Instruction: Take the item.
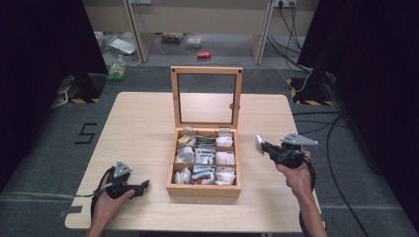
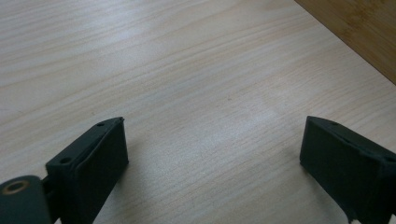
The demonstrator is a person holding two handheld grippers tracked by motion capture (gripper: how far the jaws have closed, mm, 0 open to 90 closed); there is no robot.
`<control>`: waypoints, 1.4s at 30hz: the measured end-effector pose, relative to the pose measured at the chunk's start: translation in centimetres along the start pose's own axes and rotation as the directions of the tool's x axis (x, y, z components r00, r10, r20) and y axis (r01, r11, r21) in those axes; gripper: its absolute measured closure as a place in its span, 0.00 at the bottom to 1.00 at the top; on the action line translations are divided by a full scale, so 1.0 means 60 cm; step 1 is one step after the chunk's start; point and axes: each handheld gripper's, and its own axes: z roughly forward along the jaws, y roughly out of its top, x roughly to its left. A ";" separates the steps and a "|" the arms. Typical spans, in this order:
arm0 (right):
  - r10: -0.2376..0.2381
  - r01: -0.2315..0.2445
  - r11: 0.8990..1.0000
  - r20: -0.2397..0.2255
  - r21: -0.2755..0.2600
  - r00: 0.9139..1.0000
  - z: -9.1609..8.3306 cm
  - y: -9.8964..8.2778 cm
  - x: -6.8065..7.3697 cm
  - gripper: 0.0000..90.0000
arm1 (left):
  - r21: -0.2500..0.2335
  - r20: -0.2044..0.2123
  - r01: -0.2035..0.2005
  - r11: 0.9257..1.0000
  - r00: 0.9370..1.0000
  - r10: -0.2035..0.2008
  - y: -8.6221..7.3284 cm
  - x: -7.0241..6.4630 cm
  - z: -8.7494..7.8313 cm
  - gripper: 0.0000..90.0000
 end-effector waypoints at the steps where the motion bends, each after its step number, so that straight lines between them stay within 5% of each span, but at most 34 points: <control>1: 0.004 -0.004 1.000 0.000 0.002 1.000 0.001 -0.002 -0.002 0.96 | 0.000 0.000 0.000 1.000 1.000 0.000 0.000 0.000 0.000 0.08; 25: 0.038 -0.038 0.994 0.006 0.102 0.999 0.038 -0.049 -0.021 0.96 | 0.000 0.000 0.000 1.000 1.000 0.000 0.000 0.000 0.000 0.08; 42: 0.058 -0.061 0.990 0.025 0.126 0.998 0.045 -0.063 -0.033 0.95 | 0.000 0.000 0.000 1.000 1.000 0.000 0.000 0.000 0.000 0.08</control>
